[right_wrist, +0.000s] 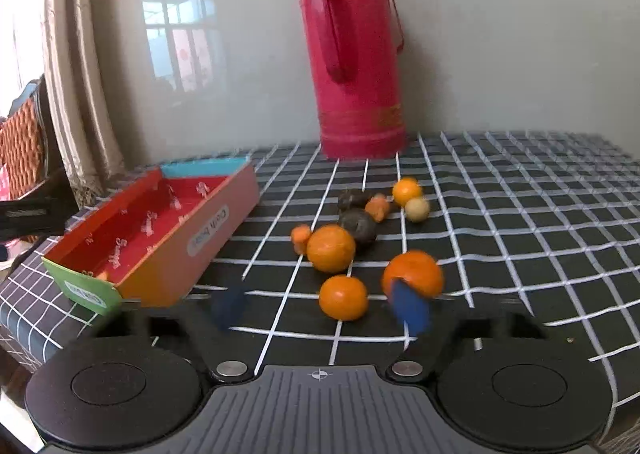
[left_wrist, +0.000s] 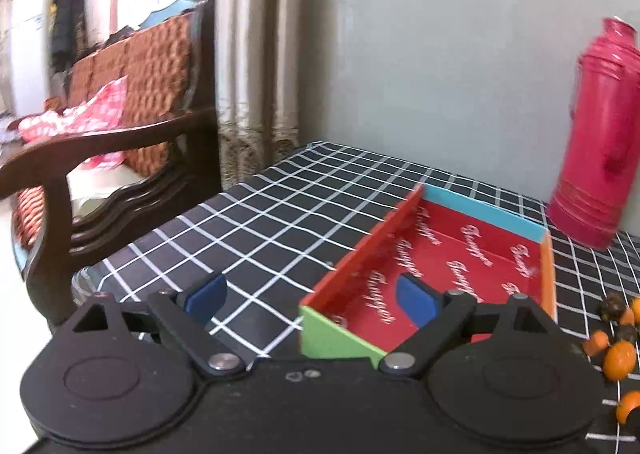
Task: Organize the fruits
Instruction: 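Grasp a tangerine with the right tool while the left tool withdraws, then carry the tangerine with the right tool into the box and open, then move the left tool toward the large tangerine on the cloth, then close the left tool on the large tangerine and lift it, then lower the tangerine into the box and open the left tool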
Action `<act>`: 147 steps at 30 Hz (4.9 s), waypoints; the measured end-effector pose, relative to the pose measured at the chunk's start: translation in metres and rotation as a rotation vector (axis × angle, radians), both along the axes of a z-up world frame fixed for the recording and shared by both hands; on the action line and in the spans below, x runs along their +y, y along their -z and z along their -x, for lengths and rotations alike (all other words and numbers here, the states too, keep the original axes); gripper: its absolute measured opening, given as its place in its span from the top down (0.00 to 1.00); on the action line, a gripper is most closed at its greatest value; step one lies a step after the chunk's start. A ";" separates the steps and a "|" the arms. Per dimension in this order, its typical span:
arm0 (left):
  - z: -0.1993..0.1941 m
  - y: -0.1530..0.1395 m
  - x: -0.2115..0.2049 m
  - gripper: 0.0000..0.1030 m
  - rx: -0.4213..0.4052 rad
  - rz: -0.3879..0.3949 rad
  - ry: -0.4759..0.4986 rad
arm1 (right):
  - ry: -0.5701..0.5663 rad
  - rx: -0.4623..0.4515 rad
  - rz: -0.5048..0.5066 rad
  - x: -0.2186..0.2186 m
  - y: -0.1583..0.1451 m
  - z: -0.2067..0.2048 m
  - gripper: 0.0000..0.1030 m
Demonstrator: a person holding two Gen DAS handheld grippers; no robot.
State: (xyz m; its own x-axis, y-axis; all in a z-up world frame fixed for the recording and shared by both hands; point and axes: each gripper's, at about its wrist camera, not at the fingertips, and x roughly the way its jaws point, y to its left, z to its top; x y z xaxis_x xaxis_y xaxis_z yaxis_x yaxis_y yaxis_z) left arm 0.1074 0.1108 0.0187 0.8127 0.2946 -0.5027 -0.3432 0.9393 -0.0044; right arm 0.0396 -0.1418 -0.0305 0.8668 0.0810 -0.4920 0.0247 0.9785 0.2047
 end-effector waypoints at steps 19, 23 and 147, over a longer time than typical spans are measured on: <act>0.003 0.000 0.038 0.15 0.013 0.025 -0.087 | 0.096 0.059 0.017 -0.002 0.025 -0.033 0.67; 0.004 0.000 0.043 0.14 0.014 0.038 -0.106 | 0.074 0.025 0.005 0.004 0.021 -0.029 0.67; -0.017 0.028 -0.091 0.70 0.039 -0.122 0.166 | 0.586 -0.163 0.203 -0.057 -0.019 0.046 0.00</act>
